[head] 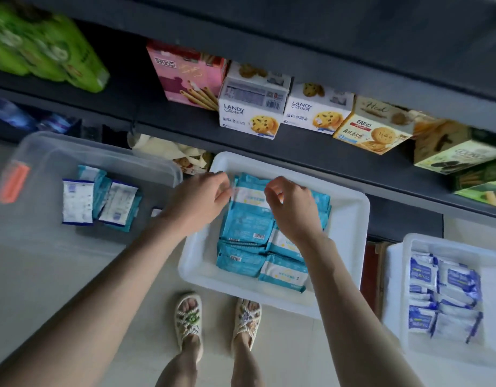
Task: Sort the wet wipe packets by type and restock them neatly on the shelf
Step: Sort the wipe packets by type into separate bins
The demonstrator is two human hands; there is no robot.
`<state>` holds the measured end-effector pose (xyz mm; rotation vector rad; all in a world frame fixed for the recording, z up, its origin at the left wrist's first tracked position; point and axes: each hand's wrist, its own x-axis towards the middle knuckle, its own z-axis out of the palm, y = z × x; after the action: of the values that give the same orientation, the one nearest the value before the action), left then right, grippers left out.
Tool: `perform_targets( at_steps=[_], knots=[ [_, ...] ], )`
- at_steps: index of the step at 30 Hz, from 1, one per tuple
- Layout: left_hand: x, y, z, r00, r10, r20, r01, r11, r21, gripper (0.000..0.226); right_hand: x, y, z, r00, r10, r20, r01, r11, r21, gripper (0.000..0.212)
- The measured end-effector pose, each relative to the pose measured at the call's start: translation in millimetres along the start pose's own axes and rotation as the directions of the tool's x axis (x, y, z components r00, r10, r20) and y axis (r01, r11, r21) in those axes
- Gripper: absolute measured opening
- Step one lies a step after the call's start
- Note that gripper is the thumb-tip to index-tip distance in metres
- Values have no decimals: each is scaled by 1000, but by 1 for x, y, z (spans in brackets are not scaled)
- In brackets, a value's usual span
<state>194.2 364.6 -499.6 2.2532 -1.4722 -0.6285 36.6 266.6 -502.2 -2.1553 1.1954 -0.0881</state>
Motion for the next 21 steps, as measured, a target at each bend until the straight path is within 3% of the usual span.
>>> perform_targets(
  at_steps=[4,8,14,21],
  knots=[
    [-41,-35,-54,996,-29,-84,24,998,-56,16,-11,-71,18,999,-43,-25,44,998,34,15],
    [-80,-108,-89,988,-139,-62,134,987,-86,15,-18,-138,69,998,-57,15,56,997,57,14],
    [-129,-230,-119,967,-254,-1,251,955,-159,9,-21,-220,180,995,73,73,-79,994,73,12],
    [-133,-340,-105,928,-330,172,367,884,-288,9,-2,-251,288,953,255,166,-278,952,128,13]
  ],
)
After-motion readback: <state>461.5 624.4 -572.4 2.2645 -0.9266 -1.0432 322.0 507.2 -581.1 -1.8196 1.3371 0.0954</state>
